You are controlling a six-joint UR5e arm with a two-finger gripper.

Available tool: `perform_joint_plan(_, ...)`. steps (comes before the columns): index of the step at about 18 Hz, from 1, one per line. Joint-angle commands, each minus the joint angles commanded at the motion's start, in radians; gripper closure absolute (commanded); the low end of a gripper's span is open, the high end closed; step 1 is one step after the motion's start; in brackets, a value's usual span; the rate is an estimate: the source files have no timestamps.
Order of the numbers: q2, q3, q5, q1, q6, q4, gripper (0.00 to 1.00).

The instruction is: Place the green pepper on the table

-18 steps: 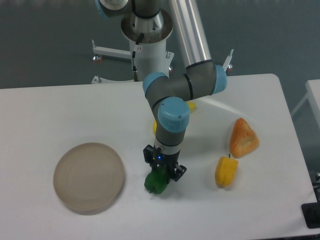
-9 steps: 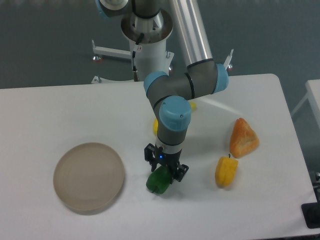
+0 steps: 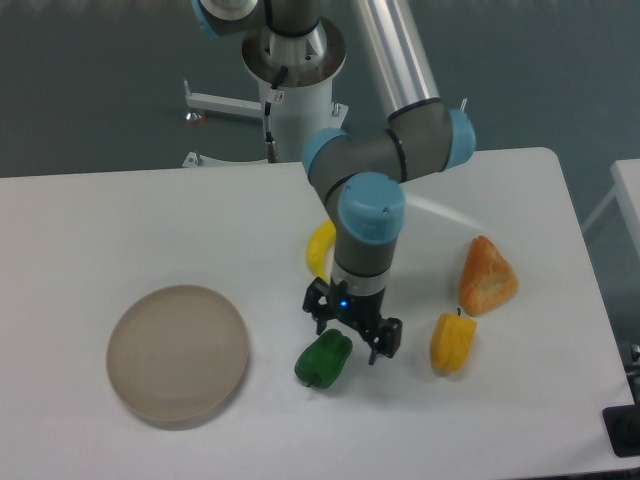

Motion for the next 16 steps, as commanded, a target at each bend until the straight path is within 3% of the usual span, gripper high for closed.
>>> perform_joint_plan(16,-0.052,0.160,0.044,0.117,0.232,-0.067,0.00)
